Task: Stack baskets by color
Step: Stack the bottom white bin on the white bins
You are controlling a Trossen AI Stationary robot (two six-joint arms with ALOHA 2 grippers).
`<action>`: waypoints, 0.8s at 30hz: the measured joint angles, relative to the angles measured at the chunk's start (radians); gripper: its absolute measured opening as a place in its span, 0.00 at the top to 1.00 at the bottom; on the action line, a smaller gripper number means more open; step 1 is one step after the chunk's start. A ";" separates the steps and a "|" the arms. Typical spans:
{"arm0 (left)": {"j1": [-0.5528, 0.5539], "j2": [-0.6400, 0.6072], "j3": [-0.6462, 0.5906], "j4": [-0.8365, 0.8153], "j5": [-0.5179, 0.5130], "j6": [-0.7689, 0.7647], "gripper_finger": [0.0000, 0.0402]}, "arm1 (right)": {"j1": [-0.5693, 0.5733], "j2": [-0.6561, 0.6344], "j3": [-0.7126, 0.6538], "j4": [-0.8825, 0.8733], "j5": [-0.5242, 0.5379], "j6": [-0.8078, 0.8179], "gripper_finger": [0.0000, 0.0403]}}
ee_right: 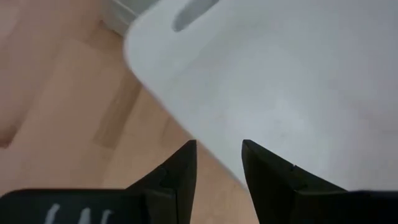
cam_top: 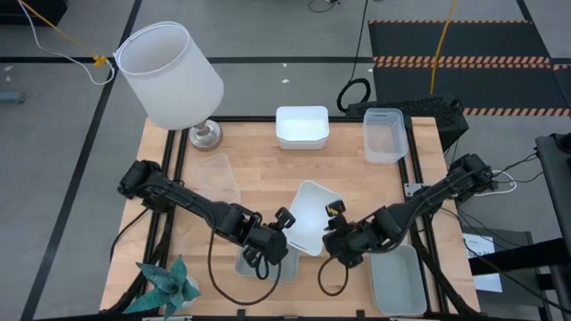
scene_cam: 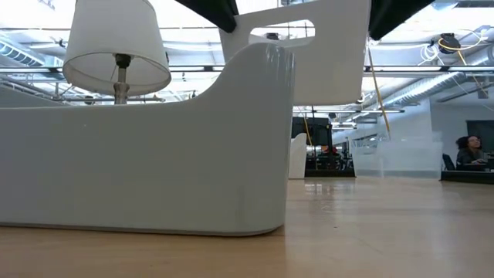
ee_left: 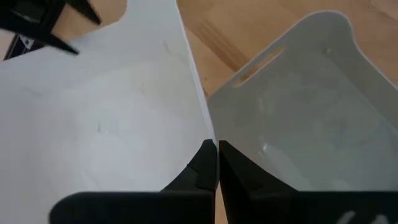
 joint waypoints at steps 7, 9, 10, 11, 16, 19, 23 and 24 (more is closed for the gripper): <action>0.000 0.000 0.000 -0.018 0.000 -0.011 0.99 | 0.000 0.007 0.001 -0.040 0.018 -0.056 0.72; 0.000 0.000 0.000 -0.018 0.000 -0.011 0.99 | 0.000 0.007 0.001 -0.054 0.038 -0.074 0.75; 0.000 0.000 0.000 -0.018 0.000 -0.011 0.98 | 0.000 0.007 0.000 -0.052 0.038 -0.083 0.76; 0.000 0.000 0.000 -0.018 0.000 -0.011 0.98 | 0.000 0.007 -0.002 -0.048 0.038 -0.090 0.78; 0.000 0.000 0.000 -0.017 0.000 -0.012 0.99 | 0.000 0.006 -0.015 -0.032 0.039 -0.133 0.84; 0.000 0.000 0.000 -0.015 -0.001 -0.012 0.98 | 0.000 0.007 -0.027 -0.018 0.040 -0.160 0.85; 0.000 0.000 0.000 -0.015 -0.001 -0.012 0.99 | -0.003 0.007 -0.030 -0.016 0.038 -0.161 0.85; 0.000 0.000 0.000 -0.015 -0.001 -0.013 0.99 | -0.003 0.007 -0.030 -0.016 0.038 -0.161 0.86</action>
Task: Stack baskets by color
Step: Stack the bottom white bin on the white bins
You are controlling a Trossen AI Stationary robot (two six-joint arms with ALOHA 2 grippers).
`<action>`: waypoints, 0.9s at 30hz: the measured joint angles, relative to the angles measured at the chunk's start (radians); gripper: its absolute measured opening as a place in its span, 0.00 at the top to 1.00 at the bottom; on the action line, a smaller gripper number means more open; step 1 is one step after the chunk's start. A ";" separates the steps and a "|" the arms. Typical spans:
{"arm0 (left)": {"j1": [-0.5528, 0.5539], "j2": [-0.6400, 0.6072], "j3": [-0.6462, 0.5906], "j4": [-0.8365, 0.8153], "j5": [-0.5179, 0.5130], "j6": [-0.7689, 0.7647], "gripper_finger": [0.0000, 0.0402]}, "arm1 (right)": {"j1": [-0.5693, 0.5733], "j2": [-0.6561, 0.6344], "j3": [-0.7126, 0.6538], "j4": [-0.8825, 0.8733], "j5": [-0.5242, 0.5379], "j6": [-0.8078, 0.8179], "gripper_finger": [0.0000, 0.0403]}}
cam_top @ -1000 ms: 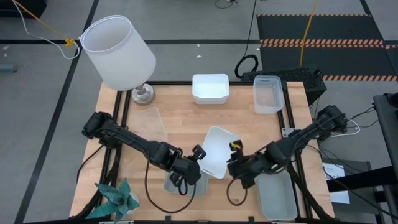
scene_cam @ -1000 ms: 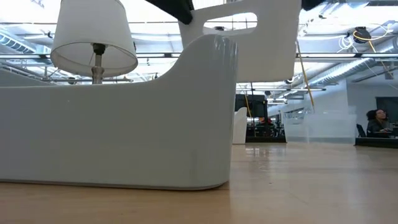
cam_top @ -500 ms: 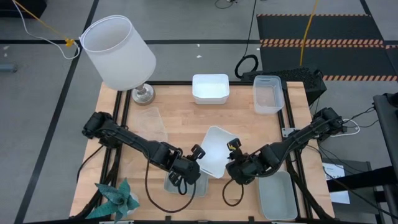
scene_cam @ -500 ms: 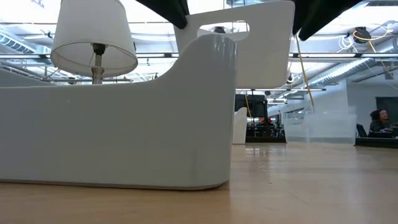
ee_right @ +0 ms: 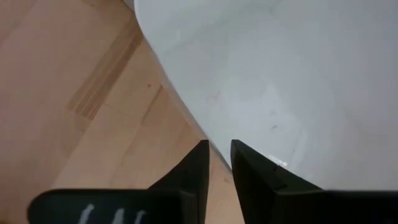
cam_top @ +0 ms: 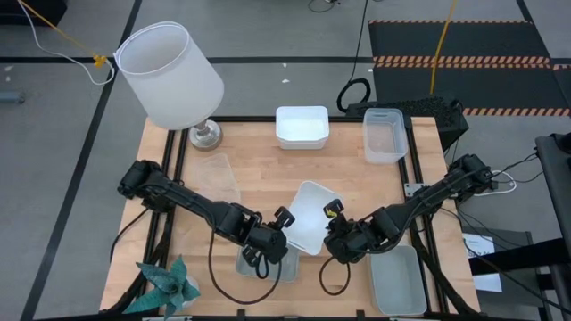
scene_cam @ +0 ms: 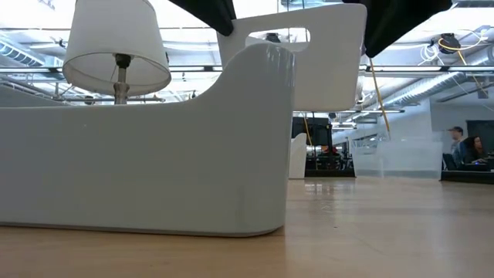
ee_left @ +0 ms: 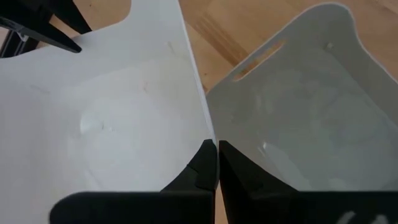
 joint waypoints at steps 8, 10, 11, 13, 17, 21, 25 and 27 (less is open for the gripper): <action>0.000 0.000 0.000 0.000 0.000 -0.001 0.99 | 0.000 0.000 0.000 0.000 -0.003 -0.015 0.91; 0.000 0.000 0.000 0.000 0.000 -0.001 0.99 | 0.000 0.000 0.000 0.001 -0.003 -0.018 0.90; 0.000 0.000 0.000 0.000 0.000 -0.001 0.99 | 0.000 0.000 0.000 0.002 -0.002 -0.018 0.89; 0.000 0.000 0.000 0.000 0.000 -0.001 0.98 | 0.000 0.000 0.000 0.003 -0.001 -0.019 0.86; 0.000 0.001 0.000 0.001 -0.006 0.001 0.98 | 0.000 0.000 -0.001 0.003 -0.003 -0.026 0.82; 0.000 0.001 0.000 0.000 -0.017 0.017 0.99 | 0.000 0.000 -0.021 0.024 -0.004 -0.043 0.81; 0.000 0.001 0.000 0.000 -0.031 0.020 0.98 | -0.001 0.000 -0.068 0.075 -0.002 -0.111 0.84; 0.000 0.002 0.000 -0.001 -0.031 0.018 0.98 | -0.005 0.000 -0.081 0.100 -0.003 -0.149 0.87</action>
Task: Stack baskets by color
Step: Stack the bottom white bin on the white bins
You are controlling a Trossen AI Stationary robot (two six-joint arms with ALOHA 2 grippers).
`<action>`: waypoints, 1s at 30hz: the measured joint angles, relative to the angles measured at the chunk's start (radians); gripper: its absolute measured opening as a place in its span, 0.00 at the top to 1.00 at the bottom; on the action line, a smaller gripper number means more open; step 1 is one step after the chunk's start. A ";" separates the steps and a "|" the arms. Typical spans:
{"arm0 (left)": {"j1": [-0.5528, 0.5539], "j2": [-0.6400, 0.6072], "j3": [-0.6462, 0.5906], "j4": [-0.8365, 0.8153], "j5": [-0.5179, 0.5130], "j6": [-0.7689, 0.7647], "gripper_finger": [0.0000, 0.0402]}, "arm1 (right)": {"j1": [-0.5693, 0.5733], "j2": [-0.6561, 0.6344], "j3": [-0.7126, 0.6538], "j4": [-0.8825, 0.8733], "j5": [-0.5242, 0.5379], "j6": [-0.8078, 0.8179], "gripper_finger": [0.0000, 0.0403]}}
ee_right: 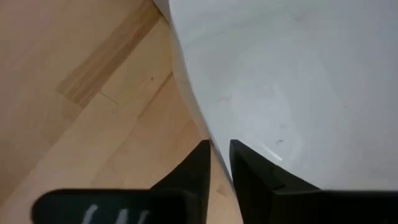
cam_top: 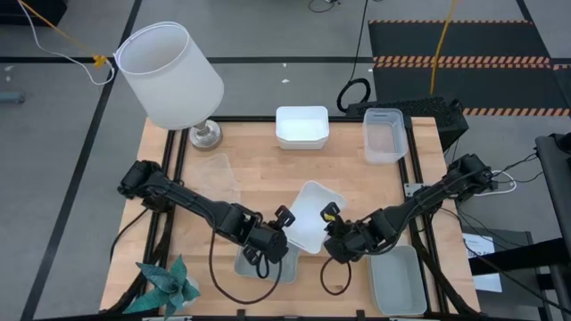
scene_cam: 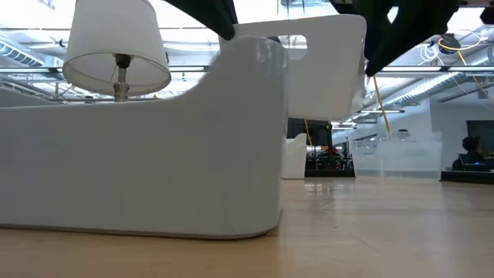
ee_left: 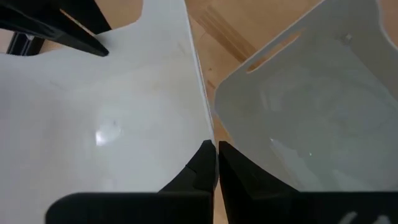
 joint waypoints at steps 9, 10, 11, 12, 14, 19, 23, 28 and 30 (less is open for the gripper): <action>0.007 0.000 0.000 -0.004 -0.015 -0.066 0.94 | -0.008 0.000 -0.001 0.001 -0.013 -0.010 0.99; 0.008 0.000 0.000 -0.002 -0.033 -0.089 0.92 | -0.008 0.000 -0.001 0.001 -0.013 -0.007 0.99; 0.008 0.000 0.000 0.000 -0.060 -0.118 0.90 | -0.008 0.000 -0.001 0.000 -0.012 -0.006 0.99; 0.009 0.000 0.000 0.001 -0.093 -0.142 0.87 | -0.008 0.000 -0.001 0.001 -0.011 -0.004 0.99; 0.009 0.000 0.000 0.009 -0.143 -0.166 0.81 | -0.008 0.000 -0.001 0.011 0.002 0.002 0.99; 0.006 0.000 0.000 0.009 -0.212 -0.236 0.63 | -0.014 -0.002 0.000 0.008 0.043 0.040 1.00; -0.013 -0.005 0.000 0.001 -0.297 -0.275 0.50 | -0.020 -0.004 0.001 0.007 0.054 0.059 1.00; -0.046 -0.052 0.000 -0.006 -0.339 -0.329 0.42 | -0.028 -0.004 0.001 0.002 0.055 0.091 1.00; -0.059 -0.076 0.000 -0.006 -0.341 -0.358 0.41 | -0.035 -0.005 0.001 0.001 0.054 0.112 1.00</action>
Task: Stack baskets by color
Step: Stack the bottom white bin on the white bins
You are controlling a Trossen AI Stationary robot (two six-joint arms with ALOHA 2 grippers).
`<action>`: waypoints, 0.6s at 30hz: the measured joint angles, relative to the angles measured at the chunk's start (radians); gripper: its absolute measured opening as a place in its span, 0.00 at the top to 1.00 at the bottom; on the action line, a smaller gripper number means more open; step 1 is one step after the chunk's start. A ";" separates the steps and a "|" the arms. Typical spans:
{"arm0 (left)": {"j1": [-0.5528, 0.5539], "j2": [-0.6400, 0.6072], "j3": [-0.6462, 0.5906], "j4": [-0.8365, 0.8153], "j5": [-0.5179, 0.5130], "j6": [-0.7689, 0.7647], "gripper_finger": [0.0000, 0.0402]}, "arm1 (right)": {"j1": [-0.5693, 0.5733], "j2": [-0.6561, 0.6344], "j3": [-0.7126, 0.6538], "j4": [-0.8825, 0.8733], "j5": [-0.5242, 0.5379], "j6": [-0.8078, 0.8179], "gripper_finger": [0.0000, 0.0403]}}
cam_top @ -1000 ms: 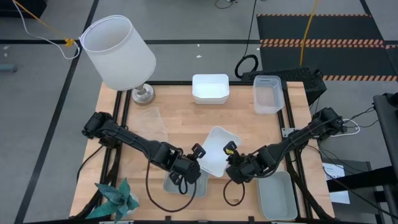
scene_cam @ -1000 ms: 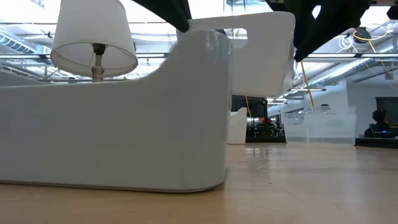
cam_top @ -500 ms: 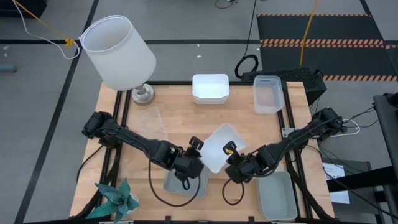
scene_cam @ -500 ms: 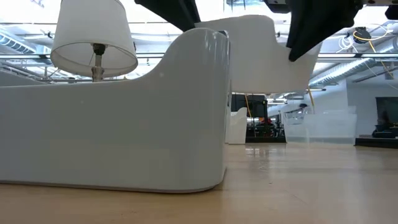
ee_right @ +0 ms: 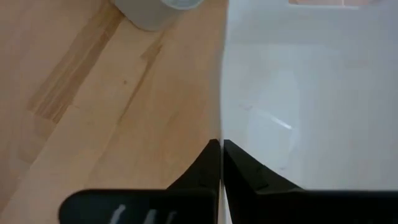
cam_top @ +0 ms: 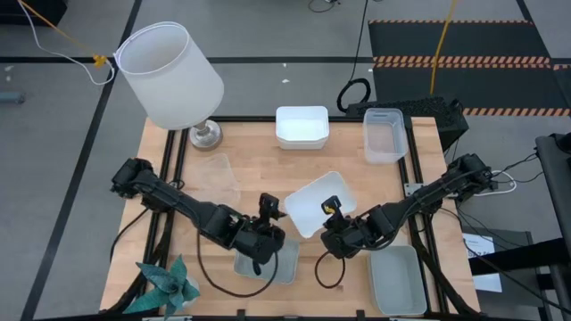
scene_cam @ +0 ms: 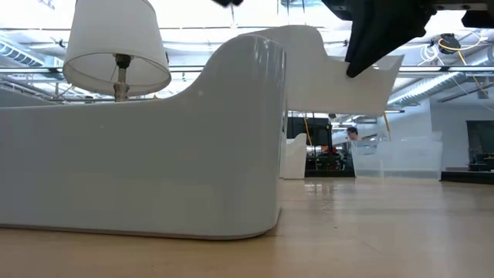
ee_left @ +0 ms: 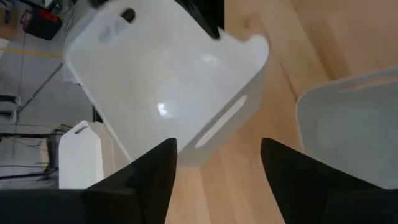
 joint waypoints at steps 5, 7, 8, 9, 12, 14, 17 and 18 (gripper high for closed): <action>-0.031 -0.055 0.001 0.031 -0.003 -0.049 0.44 | -0.026 -0.004 0.001 -0.001 0.000 0.083 1.00; -0.041 -0.062 0.001 0.042 -0.002 -0.049 0.45 | -0.038 -0.004 0.001 -0.001 -0.001 0.115 1.00; -0.045 -0.063 0.001 0.055 -0.003 -0.045 0.46 | -0.045 -0.004 0.001 -0.001 -0.002 0.127 1.00; -0.048 -0.064 0.001 0.066 -0.004 -0.037 0.46 | -0.051 -0.004 0.002 -0.001 -0.001 0.138 1.00; -0.051 -0.065 0.001 0.075 -0.003 -0.017 0.47 | -0.068 -0.004 0.002 0.000 -0.003 0.177 1.00; -0.049 -0.065 0.001 0.076 -0.003 -0.016 0.48 | -0.075 -0.004 0.002 -0.001 -0.006 0.194 1.00; -0.035 -0.060 0.001 0.105 0.011 -0.021 0.48 | -0.085 -0.004 0.002 0.004 -0.049 0.219 1.00; -0.030 -0.055 0.001 0.119 0.013 -0.024 0.48 | -0.090 -0.004 0.002 0.009 -0.059 0.231 1.00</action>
